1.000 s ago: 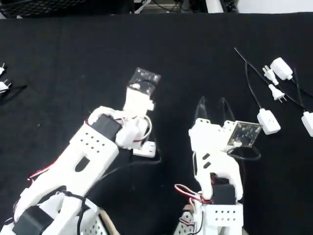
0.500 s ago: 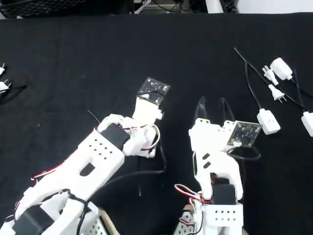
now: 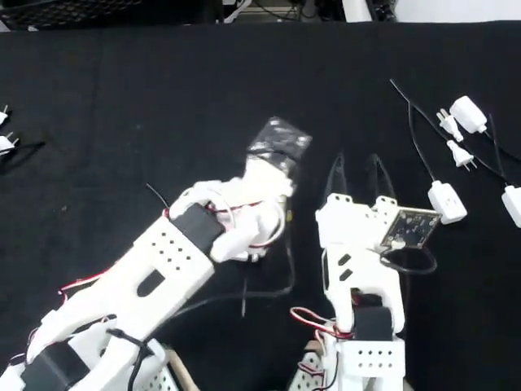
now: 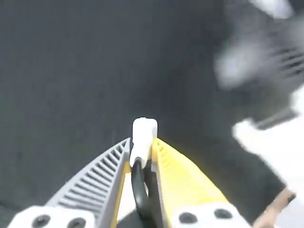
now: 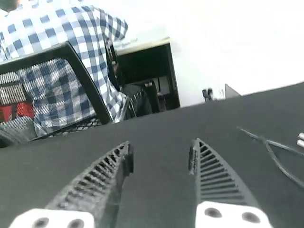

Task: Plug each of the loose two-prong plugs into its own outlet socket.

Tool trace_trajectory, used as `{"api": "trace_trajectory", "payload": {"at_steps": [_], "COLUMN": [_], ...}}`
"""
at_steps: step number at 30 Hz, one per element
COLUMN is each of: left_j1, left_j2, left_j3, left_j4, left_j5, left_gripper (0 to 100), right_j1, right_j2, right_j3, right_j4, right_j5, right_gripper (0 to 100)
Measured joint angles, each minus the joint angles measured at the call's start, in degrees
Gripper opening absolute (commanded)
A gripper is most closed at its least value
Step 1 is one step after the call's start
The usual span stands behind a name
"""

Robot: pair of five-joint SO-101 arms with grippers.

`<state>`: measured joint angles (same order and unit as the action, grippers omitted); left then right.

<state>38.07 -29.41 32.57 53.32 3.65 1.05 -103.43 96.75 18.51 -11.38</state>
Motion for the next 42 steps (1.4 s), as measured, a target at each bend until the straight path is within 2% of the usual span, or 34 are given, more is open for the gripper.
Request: {"api": "trace_trajectory", "payload": {"at_steps": [4, 10, 15, 19, 24, 30, 34, 42], "left_j1": [1.58, -0.09, -2.99, -2.55, -2.11, 0.53, 0.7, 1.58], "left_j2": [0.0, 0.0, -3.87, -10.99, -21.27, -28.75, -30.77, -31.21], "left_j3": [-1.14, 2.55, 9.32, 14.33, 19.25, 23.47, 24.18, 24.53], "left_j4": [-9.49, -21.01, -25.85, -26.29, -26.37, -26.37, -26.37, -24.97], "left_j5": [-12.13, -25.76, -31.82, -37.8, -39.12, -39.21, -39.21, -39.12], "left_gripper": [3, 3, 3, 3, 3, 3, 3, 3], "right_j1": [0.18, 0.18, 0.26, 2.02, 1.32, -5.19, -9.23, -10.02], "right_j2": [0.0, 0.0, 0.0, 0.0, 0.0, 0.0, 0.0, 0.0], "right_j3": [0.0, 0.0, 0.0, 0.0, 0.0, 0.0, 0.0, 0.0], "right_j4": [-0.7, -0.7, -2.99, -4.66, -5.01, -5.01, -5.01, -4.4], "right_j5": [2.81, 3.52, 3.52, 3.52, 1.32, -1.93, -2.29, -2.29], "right_gripper": [20.1, 20.1, 20.1, 20.1, 20.1, 20.1, 20.1, 20.1]}}
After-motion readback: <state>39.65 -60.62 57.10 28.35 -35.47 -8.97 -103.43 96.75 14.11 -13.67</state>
